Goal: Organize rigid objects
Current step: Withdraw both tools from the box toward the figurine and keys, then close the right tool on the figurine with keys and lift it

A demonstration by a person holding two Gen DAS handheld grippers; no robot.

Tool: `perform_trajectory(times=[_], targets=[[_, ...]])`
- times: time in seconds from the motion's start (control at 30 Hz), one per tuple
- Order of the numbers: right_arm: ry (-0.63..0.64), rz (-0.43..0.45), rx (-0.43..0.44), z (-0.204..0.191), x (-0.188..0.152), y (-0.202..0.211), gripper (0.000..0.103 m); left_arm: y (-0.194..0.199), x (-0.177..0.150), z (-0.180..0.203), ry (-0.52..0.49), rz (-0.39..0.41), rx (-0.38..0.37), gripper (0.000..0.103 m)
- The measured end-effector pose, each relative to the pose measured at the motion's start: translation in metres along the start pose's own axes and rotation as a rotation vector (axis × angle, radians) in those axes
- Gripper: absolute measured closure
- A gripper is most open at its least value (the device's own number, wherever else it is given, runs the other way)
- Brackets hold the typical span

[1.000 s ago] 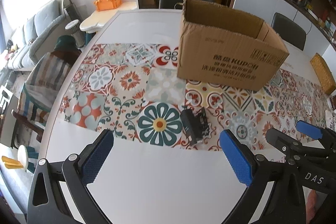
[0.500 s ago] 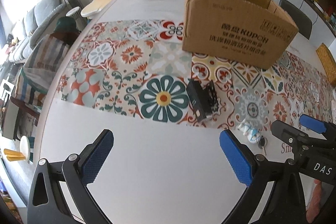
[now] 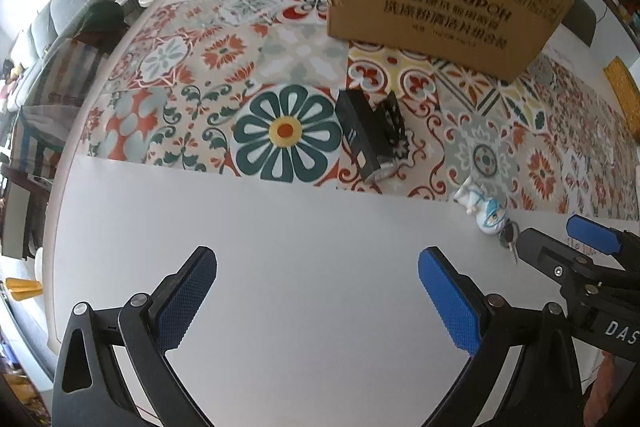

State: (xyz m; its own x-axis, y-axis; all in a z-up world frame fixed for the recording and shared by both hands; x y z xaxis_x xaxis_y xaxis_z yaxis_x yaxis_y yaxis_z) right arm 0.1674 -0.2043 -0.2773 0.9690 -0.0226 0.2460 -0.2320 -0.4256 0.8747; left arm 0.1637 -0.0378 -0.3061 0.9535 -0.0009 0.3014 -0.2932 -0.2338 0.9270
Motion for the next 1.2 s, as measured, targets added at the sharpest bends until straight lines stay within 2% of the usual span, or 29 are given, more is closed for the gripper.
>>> perform_trajectory(times=[0.2, 0.4, 0.57, 0.7, 0.87, 1.0, 1.03, 1.2], targets=[[0.008, -0.048, -0.01, 0.001, -0.002, -0.018, 0.026, -0.012, -0.001, -0.004, 0.002, -0.022, 0.024, 0.0], [0.096, -0.078, -0.032, -0.012, 0.005, -0.036, 0.038, -0.027, -0.005, -0.008, 0.017, -0.062, 0.028, 0.0], [0.145, -0.142, -0.051, -0.017, 0.007, -0.057, 0.046, -0.035, -0.006, -0.01, 0.024, -0.08, 0.036, 0.0], [0.158, -0.144, -0.053, -0.019, 0.01, -0.065, 0.05, -0.039, -0.005, -0.013, 0.034, -0.089, 0.039, 0.0], [0.167, -0.158, -0.05, -0.023, 0.011, -0.075, 0.065, -0.041, -0.005, -0.013, 0.03, -0.087, 0.042, 0.0], [0.169, -0.139, -0.038, -0.021, 0.01, -0.073, 0.069, -0.041, -0.004, -0.011, 0.029, -0.086, 0.036, 0.0], [0.166, -0.131, -0.036, -0.02, 0.01, -0.072, 0.075, -0.041, -0.004, -0.011, 0.029, -0.084, 0.037, 0.0], [0.136, -0.109, -0.021, -0.014, 0.01, -0.067, 0.075, -0.036, -0.002, -0.012, 0.032, -0.062, 0.037, 0.0]])
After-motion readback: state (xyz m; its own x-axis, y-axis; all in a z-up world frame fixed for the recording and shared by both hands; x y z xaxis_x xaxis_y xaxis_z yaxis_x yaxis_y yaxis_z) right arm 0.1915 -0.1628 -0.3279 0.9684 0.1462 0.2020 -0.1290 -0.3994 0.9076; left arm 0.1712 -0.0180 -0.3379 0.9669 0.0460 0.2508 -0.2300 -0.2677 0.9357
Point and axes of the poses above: each gripper's, at about its wrist camera, not at the fingertips, and y roughly against the way its jaws point, z to its right, x to its top, the point moved 7 cm from there along -y, roughly the way its jaws point, and after that the axes turned 13 degrees about x, right-handed, at the moved point
